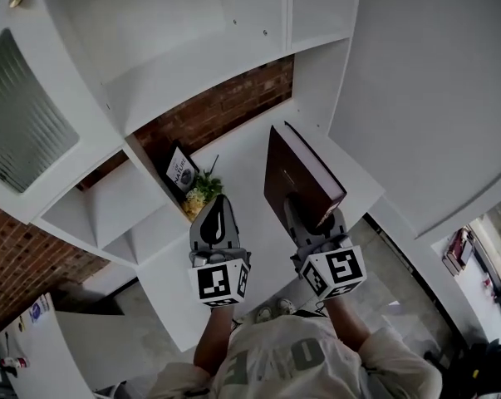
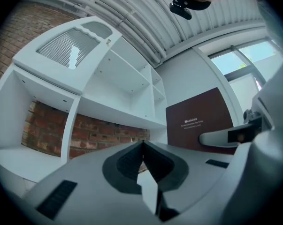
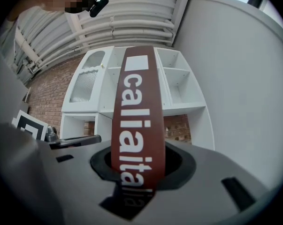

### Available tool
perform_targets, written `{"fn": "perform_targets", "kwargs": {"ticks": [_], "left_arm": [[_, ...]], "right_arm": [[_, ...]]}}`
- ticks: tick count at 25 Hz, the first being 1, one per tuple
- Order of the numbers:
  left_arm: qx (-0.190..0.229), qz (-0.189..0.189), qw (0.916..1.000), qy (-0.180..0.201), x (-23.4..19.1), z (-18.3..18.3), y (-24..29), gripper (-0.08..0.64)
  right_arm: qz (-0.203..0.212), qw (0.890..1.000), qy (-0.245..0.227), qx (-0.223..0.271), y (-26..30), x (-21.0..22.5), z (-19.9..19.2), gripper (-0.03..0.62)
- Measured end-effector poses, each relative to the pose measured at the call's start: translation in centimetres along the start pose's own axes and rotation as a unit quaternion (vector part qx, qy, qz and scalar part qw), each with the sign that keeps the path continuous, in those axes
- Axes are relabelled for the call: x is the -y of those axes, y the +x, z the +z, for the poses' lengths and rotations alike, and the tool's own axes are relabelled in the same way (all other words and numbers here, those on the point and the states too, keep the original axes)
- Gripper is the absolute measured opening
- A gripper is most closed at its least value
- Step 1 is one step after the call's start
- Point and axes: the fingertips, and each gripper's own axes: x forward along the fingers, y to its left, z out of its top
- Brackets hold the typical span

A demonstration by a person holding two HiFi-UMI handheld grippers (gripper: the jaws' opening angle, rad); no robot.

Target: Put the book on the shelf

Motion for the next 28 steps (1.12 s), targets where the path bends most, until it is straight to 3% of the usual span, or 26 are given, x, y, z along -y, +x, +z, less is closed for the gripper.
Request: {"fn": "perform_targets", "kwargs": {"ticks": [8,12,18,25,28], "left_arm": [[-0.006,0.026,0.9996,0.002,0.1,-0.5,0.9,0.012],[-0.009,0.033,0.9994,0.009,0.0,-0.5,0.7,0.012],[-0.014,0.042,0.9990,0.008,-0.7,-0.4,0.6,0.012],[-0.032,0.034,0.9989,-0.011,-0.3,-1.6,-0.1,0.012],[-0.033,0.032,0.9988,-0.018,-0.4,-1.8,-0.3,0.012]], "right_arm": [[0.028,0.999,0.038,-0.013,1.7,1.7,-0.7,0.150],[0.039,0.998,0.050,-0.021,3.1,2.4,0.8,0.150],[0.079,0.996,0.030,-0.016,7.8,2.9,7.9,0.150],[0.149,0.987,0.052,0.001,11.5,2.2,18.6,0.150],[0.161,0.987,0.030,0.010,13.4,1.5,22.5,0.150]]}}
